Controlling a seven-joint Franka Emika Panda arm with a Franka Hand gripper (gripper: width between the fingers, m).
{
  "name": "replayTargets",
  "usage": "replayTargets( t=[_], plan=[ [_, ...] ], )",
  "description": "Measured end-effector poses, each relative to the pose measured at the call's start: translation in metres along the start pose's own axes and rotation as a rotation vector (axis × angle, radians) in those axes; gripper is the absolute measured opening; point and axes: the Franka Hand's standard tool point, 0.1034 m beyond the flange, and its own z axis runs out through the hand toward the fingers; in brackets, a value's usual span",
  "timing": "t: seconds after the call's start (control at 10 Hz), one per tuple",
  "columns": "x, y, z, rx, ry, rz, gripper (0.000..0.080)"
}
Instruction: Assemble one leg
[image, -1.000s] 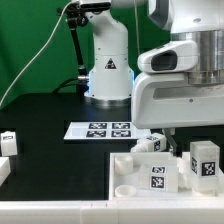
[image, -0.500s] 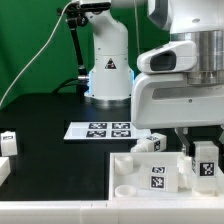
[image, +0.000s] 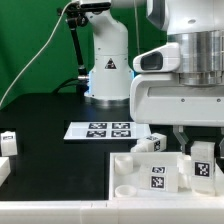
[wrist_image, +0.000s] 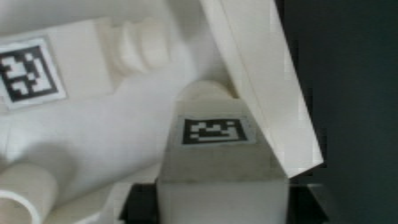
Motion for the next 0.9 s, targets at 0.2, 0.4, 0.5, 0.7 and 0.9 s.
replayTargets(
  t=[0.2, 0.4, 0.5, 0.7, 0.9],
  plan=[
    [-0.0037, -0.0021, 0.0003, -0.003, 0.019, 0.276, 0.0282],
    [-0.0043, -0.0024, 0.0003, 0.005, 0.016, 0.566, 0.0282],
    [-0.004, -0.0022, 0.0004, 0.011, 0.009, 0.663, 0.0282],
    [-0.0041, -0.0022, 0.0005, 0.011, 0.009, 0.655, 0.0291],
    [-0.0052, -0.002, 0.0003, 0.003, 0.003, 0.614, 0.0604]
  ],
)
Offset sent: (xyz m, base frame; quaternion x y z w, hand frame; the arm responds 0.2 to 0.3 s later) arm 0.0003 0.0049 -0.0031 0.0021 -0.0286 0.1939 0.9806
